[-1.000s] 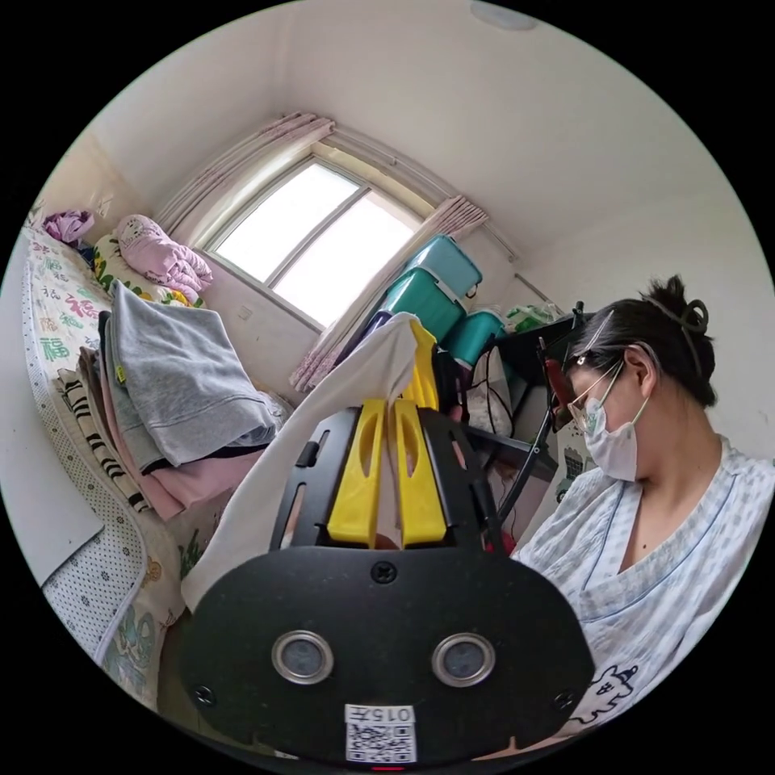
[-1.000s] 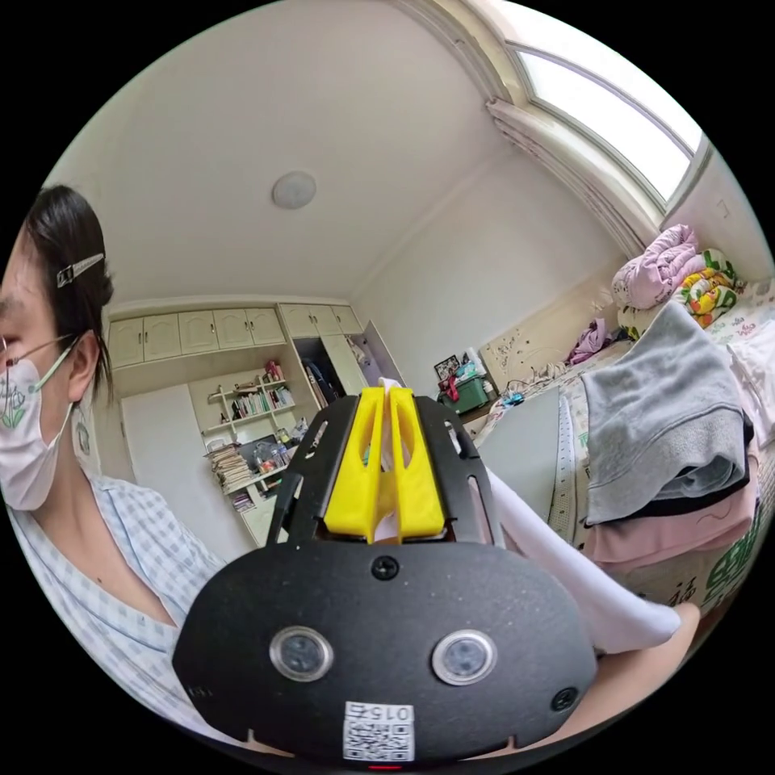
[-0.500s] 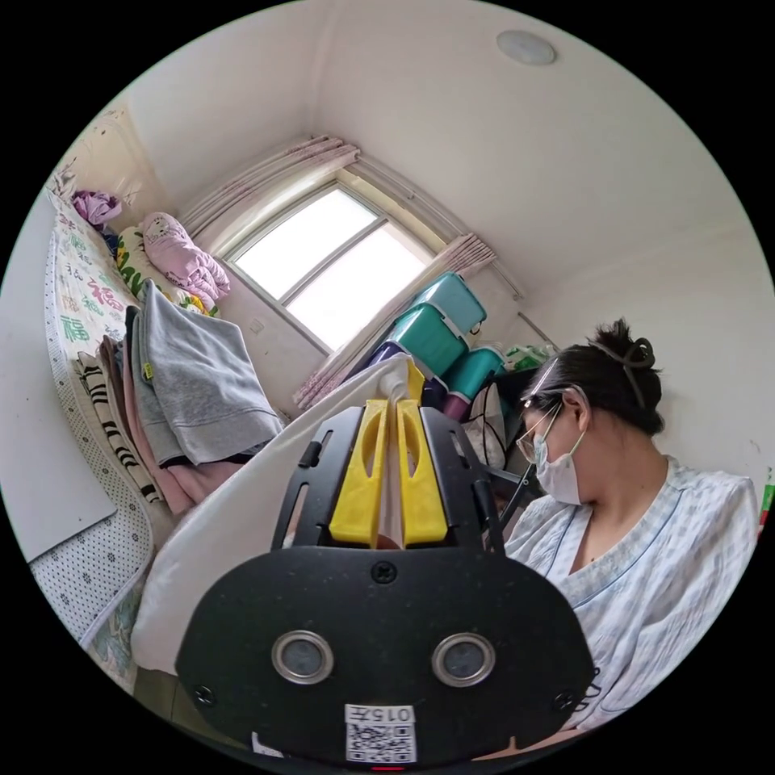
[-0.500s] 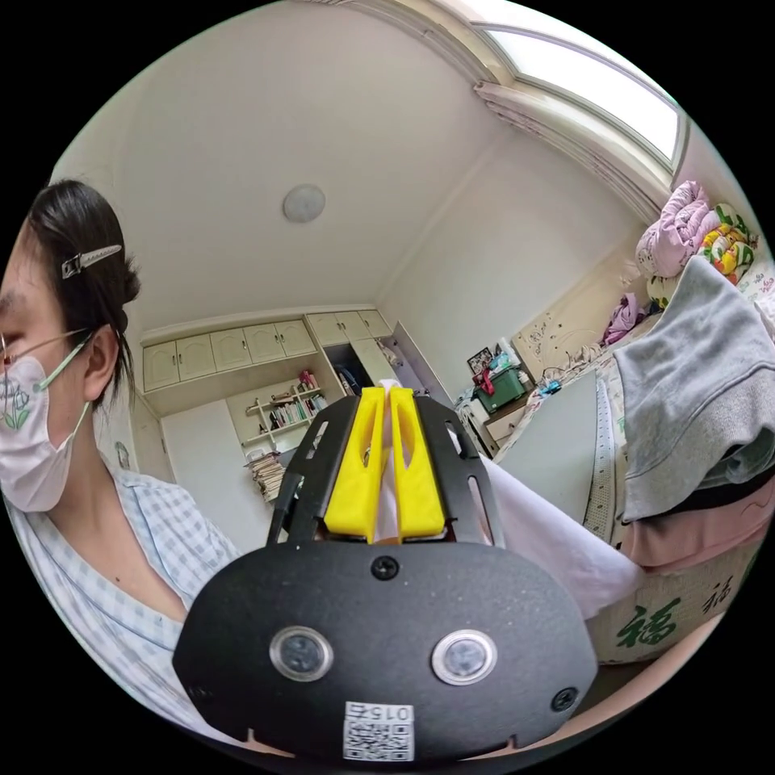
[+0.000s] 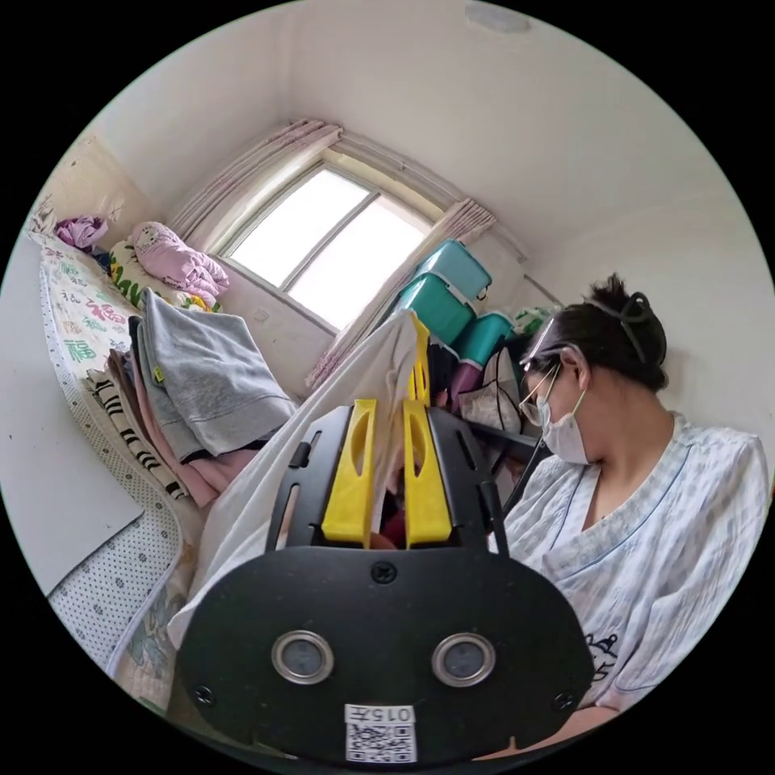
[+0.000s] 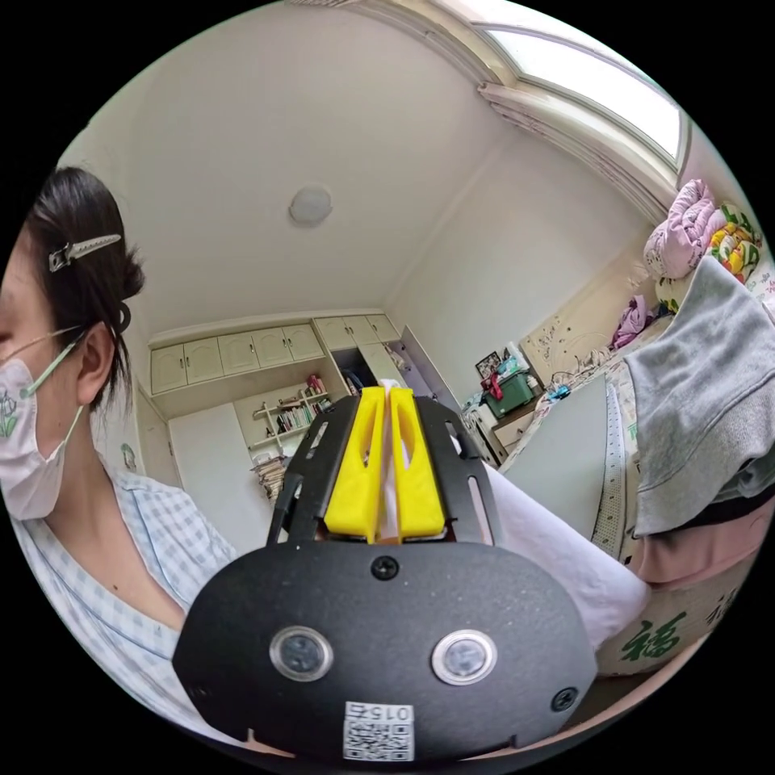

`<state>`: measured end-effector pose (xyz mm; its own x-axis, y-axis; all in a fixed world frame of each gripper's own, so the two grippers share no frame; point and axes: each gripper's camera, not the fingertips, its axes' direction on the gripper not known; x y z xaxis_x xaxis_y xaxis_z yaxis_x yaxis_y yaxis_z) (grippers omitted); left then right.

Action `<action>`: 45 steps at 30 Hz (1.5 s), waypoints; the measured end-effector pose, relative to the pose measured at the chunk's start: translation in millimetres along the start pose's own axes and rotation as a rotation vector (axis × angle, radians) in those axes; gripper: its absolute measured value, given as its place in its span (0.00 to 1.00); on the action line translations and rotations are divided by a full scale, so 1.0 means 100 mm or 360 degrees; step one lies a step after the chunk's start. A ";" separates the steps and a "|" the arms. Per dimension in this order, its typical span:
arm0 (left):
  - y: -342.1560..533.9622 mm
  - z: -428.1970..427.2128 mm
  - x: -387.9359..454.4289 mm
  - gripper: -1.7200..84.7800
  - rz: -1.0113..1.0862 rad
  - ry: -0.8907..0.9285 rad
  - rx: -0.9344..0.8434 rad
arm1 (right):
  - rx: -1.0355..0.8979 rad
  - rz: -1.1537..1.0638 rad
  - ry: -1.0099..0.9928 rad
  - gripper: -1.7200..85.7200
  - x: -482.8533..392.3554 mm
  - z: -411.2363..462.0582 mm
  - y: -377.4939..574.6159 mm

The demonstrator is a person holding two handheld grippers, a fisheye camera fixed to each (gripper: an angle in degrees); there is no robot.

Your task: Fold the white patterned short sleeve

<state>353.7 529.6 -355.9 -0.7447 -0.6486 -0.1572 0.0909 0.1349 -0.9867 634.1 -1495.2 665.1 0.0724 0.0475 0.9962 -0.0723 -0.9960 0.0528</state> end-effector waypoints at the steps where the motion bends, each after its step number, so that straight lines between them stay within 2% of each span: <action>1: 0.04 0.05 0.03 0.09 0.0016 -0.0024 -0.0062 | 0.0032 0.0005 -0.0011 0.01 0.02 -0.04 -0.02; 5: 0.30 0.25 0.11 0.12 0.0020 -0.0130 -0.0271 | 0.0082 -0.0006 -0.0030 0.02 0.04 -0.15 -0.12; 10: 0.96 0.71 0.11 0.15 -0.0141 -0.0213 -0.0656 | 0.0070 -0.0048 -0.0016 0.02 -0.04 -0.15 -0.17; 12: 1.19 0.86 0.10 0.16 -0.0198 -0.0262 -0.0727 | 0.0084 -0.0043 -0.0050 0.02 -0.07 -0.16 -0.17; 15: 1.39 1.03 0.12 0.15 -0.0236 -0.0439 -0.0680 | 0.0091 -0.0052 -0.0052 0.02 -0.12 -0.18 -0.16; 19: 1.33 1.27 0.26 0.11 -0.0097 -0.0723 -0.0533 | 0.0107 -0.0070 -0.0079 0.02 -0.24 -0.28 -0.13; 22: 1.26 1.40 0.31 0.03 -0.0083 -0.0737 -0.0452 | 0.0116 -0.0087 -0.0095 0.02 -0.35 -0.39 -0.10; 26: 1.24 1.48 0.37 0.01 -0.0075 -0.0685 -0.0418 | 0.0134 -0.0121 -0.0091 0.02 -0.53 -0.61 -0.06; 33: 1.28 1.46 0.74 0.03 0.0054 -0.0947 -0.0321 | 0.0141 -0.0116 -0.0107 0.02 -0.80 -0.88 0.09; 36: 1.31 1.46 0.89 0.14 0.0088 -0.1077 -0.0215 | 0.0127 -0.0127 -0.0112 0.02 -0.98 -1.01 0.16; 37: 1.31 1.51 0.94 0.17 0.0111 -0.1086 -0.0210 | 0.0126 -0.0129 -0.0113 0.02 -1.01 -1.03 0.17; 40: 1.34 1.78 0.97 0.16 0.0127 -0.0955 -0.0326 | 0.0126 -0.0127 -0.0127 0.02 -1.16 -1.13 0.24; 43: 1.42 2.00 0.98 0.08 0.0115 -0.0817 -0.0351 | 0.0118 -0.0120 -0.0130 0.02 -1.31 -1.23 0.30; 45: 1.46 2.03 0.98 0.05 0.0068 -0.0827 -0.0326 | 0.0113 -0.0122 -0.0111 0.02 -1.41 -1.33 0.33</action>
<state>428.2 333.4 -523.6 -0.3150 -0.9162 -0.2478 -0.0552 0.2784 -0.9589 489.3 -1524.7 535.4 0.1445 0.1205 0.9821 0.0067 -0.9927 0.1208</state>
